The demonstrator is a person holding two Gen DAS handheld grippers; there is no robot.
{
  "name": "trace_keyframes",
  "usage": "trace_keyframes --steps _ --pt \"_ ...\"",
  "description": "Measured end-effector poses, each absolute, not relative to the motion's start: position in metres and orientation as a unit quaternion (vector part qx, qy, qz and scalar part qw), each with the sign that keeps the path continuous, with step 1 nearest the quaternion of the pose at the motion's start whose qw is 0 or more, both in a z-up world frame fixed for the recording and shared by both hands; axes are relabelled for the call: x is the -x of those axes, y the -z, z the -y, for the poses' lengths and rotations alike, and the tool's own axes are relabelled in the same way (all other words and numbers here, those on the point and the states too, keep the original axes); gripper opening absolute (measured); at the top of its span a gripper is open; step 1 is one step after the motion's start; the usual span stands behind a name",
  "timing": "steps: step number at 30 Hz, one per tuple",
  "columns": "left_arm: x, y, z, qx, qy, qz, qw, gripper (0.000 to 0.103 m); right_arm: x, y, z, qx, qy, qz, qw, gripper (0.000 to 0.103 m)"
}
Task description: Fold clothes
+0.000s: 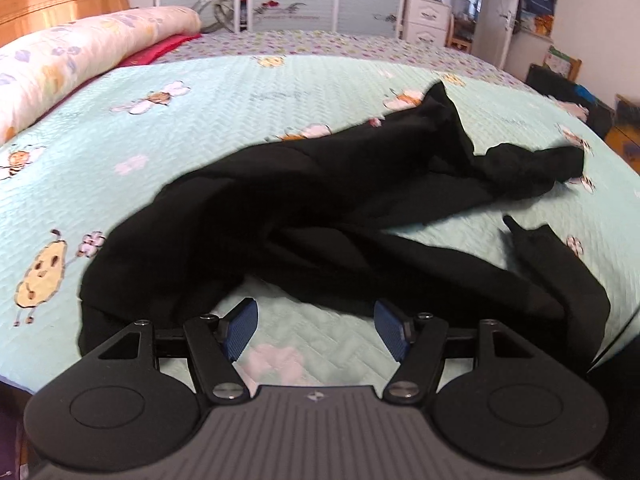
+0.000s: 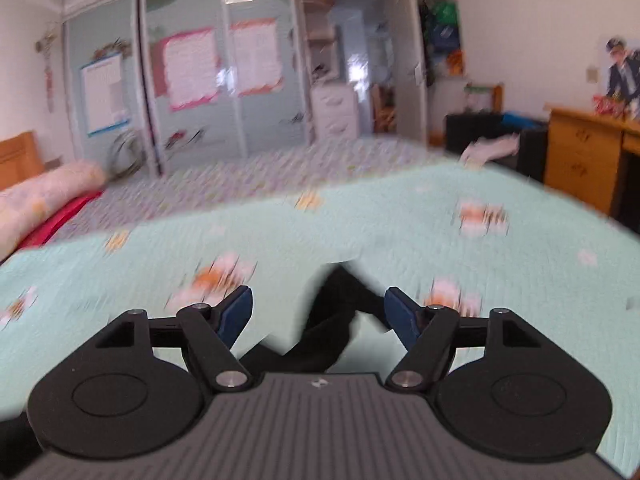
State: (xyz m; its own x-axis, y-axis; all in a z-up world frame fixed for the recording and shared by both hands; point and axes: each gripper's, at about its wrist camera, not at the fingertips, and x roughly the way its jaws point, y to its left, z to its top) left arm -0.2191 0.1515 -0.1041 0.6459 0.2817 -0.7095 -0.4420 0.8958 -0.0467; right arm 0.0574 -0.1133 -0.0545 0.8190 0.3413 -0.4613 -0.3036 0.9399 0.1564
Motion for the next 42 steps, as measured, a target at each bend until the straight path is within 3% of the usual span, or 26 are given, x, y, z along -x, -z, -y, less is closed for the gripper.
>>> trace_keyframes --steps 5,9,12,13,14,15,18,20,24,28,35,37,42 --pt "0.212 0.112 -0.149 0.111 -0.196 -0.388 0.894 0.068 0.041 0.113 0.121 -0.064 -0.229 -0.359 0.903 0.073" --pt "0.212 0.111 -0.142 0.115 -0.192 -0.385 0.895 0.068 0.112 0.118 0.077 0.008 -0.272 -0.328 0.905 0.079" --pt "0.219 0.11 -0.14 0.118 -0.2 -0.382 0.894 0.068 0.139 0.133 0.031 0.126 -0.29 -0.296 0.902 0.082" --pt "0.22 0.11 -0.141 0.118 -0.203 -0.383 0.893 0.069 0.139 0.142 0.019 0.167 -0.276 -0.29 0.901 0.073" --pt "0.222 0.11 -0.141 0.118 -0.207 -0.384 0.892 0.069 0.133 0.149 0.015 0.19 -0.264 -0.294 0.899 0.058" --pt "0.224 0.11 -0.144 0.12 -0.211 -0.383 0.891 0.069 0.125 0.154 0.015 0.193 -0.251 -0.306 0.898 0.005" --pt "0.23 0.11 -0.152 0.126 -0.222 -0.382 0.888 0.07 0.084 0.14 0.067 0.059 -0.21 -0.357 0.908 0.005" --pt "0.23 0.112 -0.157 0.135 -0.225 -0.382 0.886 0.07 0.067 0.116 0.118 -0.035 -0.168 -0.325 0.93 0.005" --pt "0.226 0.116 -0.16 0.153 -0.219 -0.381 0.885 0.07 0.041 0.084 0.212 -0.152 -0.04 -0.274 0.949 0.01" --pt "0.227 0.117 -0.164 0.158 -0.223 -0.38 0.883 0.07 0.045 0.088 0.249 -0.18 0.008 -0.286 0.941 0.036" --pt "0.25 0.116 -0.195 0.178 -0.28 -0.374 0.866 0.07 0.088 0.106 0.185 -0.119 -0.078 -0.256 0.956 0.049" --pt "0.26 0.114 -0.207 0.189 -0.3 -0.367 0.86 0.07 0.092 0.107 0.16 -0.1 -0.123 -0.253 0.954 0.06" --pt "0.279 0.096 -0.236 0.199 -0.331 -0.323 0.864 0.07 0.112 0.091 0.104 -0.048 -0.24 -0.243 0.939 0.074"
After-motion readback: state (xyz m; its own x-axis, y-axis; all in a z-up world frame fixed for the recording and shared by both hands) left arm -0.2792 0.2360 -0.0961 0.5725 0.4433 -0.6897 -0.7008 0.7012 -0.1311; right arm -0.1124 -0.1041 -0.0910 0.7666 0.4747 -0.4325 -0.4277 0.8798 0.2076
